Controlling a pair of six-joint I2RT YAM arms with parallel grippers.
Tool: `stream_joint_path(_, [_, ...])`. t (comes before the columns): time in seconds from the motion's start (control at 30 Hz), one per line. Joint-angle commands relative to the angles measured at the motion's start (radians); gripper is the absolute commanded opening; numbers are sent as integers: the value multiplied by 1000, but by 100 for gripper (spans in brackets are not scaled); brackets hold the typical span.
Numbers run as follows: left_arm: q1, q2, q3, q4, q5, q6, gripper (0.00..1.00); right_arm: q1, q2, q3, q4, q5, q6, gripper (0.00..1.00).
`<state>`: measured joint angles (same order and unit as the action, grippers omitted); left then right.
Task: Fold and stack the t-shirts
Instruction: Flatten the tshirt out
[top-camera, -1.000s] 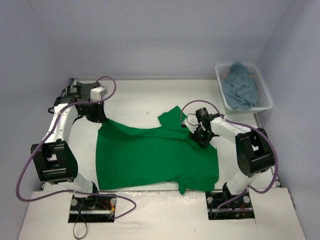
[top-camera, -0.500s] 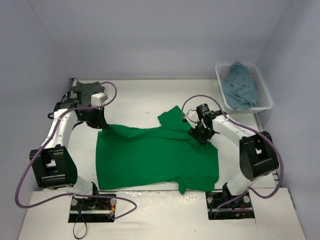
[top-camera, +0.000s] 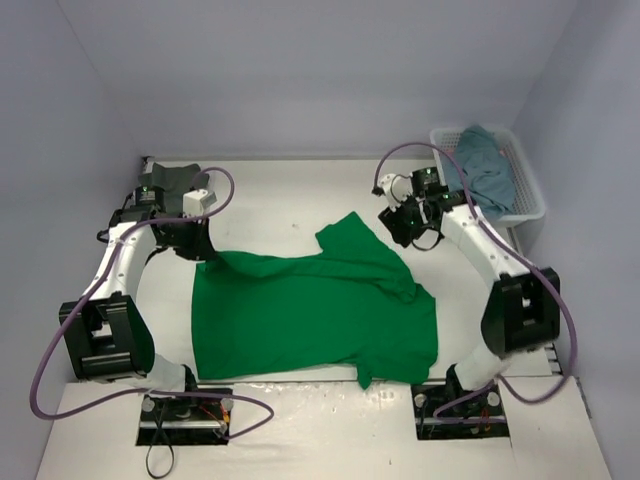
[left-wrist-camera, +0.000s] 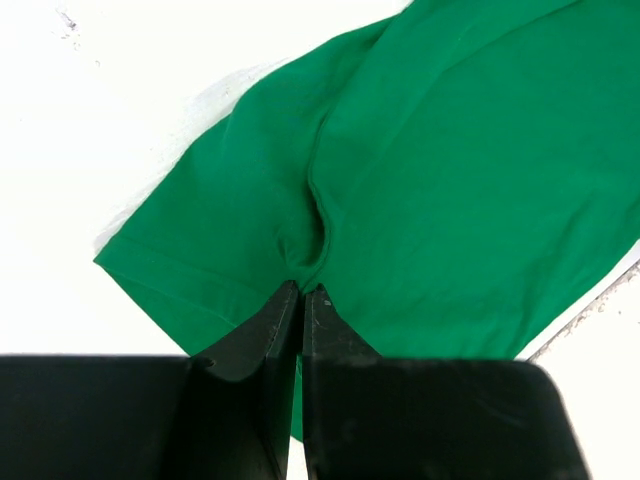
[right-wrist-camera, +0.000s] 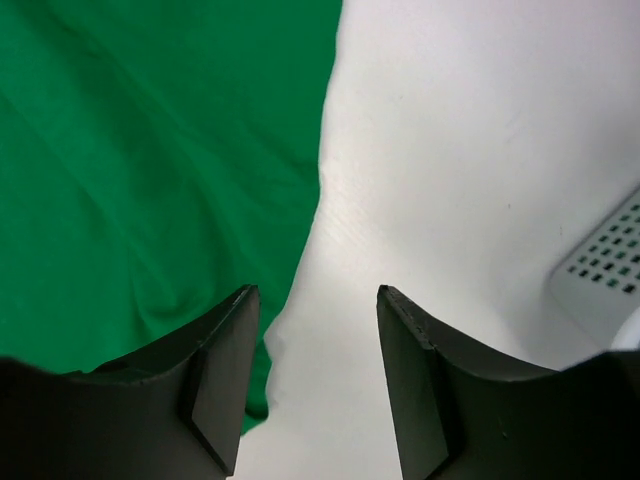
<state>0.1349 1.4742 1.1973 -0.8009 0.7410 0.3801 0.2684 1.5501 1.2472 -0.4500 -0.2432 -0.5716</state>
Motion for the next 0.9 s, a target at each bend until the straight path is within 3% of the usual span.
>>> stream_joint_path(0.0, [3,-54,7,35,34,-9,0,-49,114,67,2,-128,3,47])
stream_joint_path(0.33, [3,-49,-31,57,28,-12,0,-74,353,196,4,-226,-30,47])
stream_joint_path(0.87, [2,-57,-68,69,20,-14,0,-97,527,287,7,-289,-53,47])
